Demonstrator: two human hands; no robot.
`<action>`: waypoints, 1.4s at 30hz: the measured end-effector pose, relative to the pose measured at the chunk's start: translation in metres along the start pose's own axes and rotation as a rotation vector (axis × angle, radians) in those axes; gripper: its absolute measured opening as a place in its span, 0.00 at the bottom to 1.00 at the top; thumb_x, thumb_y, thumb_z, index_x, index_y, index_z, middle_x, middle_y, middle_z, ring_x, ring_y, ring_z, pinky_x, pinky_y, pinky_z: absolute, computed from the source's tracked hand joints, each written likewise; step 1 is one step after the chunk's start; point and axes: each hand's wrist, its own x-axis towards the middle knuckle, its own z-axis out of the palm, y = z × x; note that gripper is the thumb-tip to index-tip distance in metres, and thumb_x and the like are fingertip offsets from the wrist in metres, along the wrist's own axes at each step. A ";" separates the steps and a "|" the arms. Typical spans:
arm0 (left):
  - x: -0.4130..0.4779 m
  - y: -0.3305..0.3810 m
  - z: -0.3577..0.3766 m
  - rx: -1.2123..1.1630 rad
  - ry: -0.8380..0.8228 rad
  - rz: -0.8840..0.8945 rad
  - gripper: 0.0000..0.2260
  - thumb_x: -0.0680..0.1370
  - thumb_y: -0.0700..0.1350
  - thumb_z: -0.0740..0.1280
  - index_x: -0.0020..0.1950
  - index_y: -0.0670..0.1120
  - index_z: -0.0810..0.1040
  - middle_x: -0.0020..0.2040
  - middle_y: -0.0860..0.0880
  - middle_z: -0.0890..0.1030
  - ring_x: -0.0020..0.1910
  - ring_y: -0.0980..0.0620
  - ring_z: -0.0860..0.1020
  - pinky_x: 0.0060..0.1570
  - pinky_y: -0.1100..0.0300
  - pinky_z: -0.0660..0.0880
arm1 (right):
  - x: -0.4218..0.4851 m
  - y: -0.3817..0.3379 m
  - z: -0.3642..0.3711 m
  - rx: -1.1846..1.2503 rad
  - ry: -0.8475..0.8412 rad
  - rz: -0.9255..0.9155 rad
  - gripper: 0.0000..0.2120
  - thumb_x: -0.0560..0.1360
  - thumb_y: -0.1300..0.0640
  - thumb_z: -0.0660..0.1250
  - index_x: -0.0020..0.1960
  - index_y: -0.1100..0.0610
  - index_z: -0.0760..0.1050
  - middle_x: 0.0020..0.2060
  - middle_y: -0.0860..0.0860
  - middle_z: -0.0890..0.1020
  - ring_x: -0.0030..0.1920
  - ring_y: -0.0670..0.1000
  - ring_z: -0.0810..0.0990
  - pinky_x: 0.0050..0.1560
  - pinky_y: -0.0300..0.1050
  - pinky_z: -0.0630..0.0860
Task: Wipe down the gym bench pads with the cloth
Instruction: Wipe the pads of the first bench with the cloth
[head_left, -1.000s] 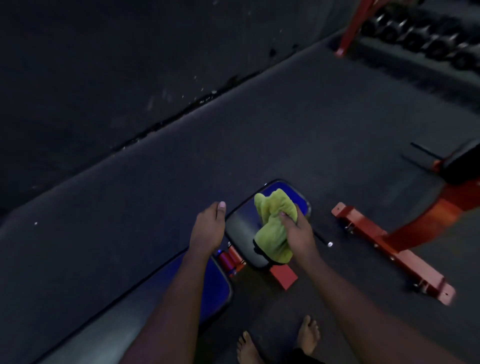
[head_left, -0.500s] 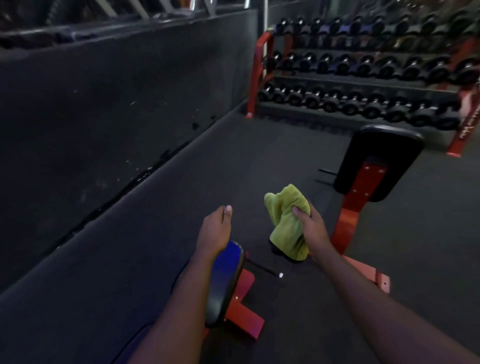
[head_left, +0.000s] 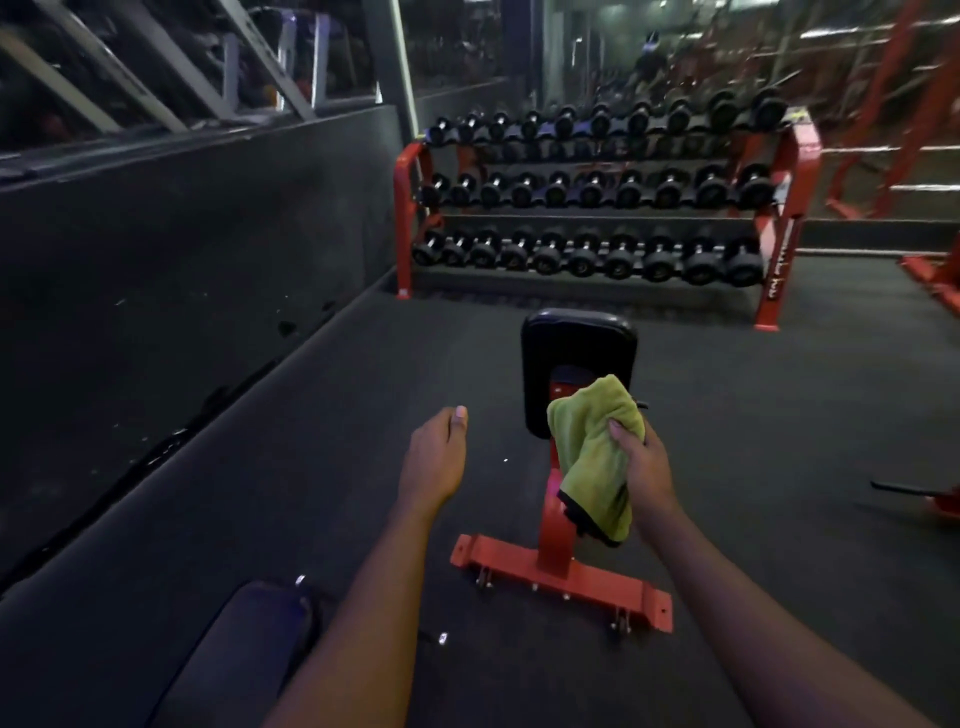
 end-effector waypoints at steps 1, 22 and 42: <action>0.008 0.011 0.012 0.001 -0.004 0.012 0.20 0.85 0.54 0.54 0.50 0.40 0.77 0.44 0.44 0.81 0.46 0.45 0.79 0.49 0.47 0.75 | 0.008 -0.006 -0.012 -0.006 0.015 0.001 0.13 0.81 0.62 0.65 0.65 0.58 0.78 0.57 0.56 0.84 0.59 0.57 0.82 0.63 0.54 0.77; 0.307 0.086 0.283 0.045 0.100 -0.258 0.16 0.85 0.48 0.54 0.57 0.38 0.74 0.59 0.38 0.76 0.59 0.38 0.74 0.55 0.50 0.69 | 0.397 -0.053 -0.127 -0.351 -0.092 -0.027 0.12 0.81 0.61 0.65 0.53 0.43 0.78 0.49 0.42 0.83 0.51 0.43 0.80 0.50 0.39 0.75; 0.359 0.111 0.376 0.250 0.732 -0.573 0.17 0.84 0.41 0.55 0.74 0.43 0.67 0.69 0.46 0.67 0.65 0.51 0.72 0.64 0.57 0.68 | 0.556 0.054 -0.071 -0.562 -1.286 0.158 0.28 0.73 0.25 0.53 0.72 0.27 0.62 0.72 0.37 0.71 0.75 0.44 0.65 0.75 0.58 0.59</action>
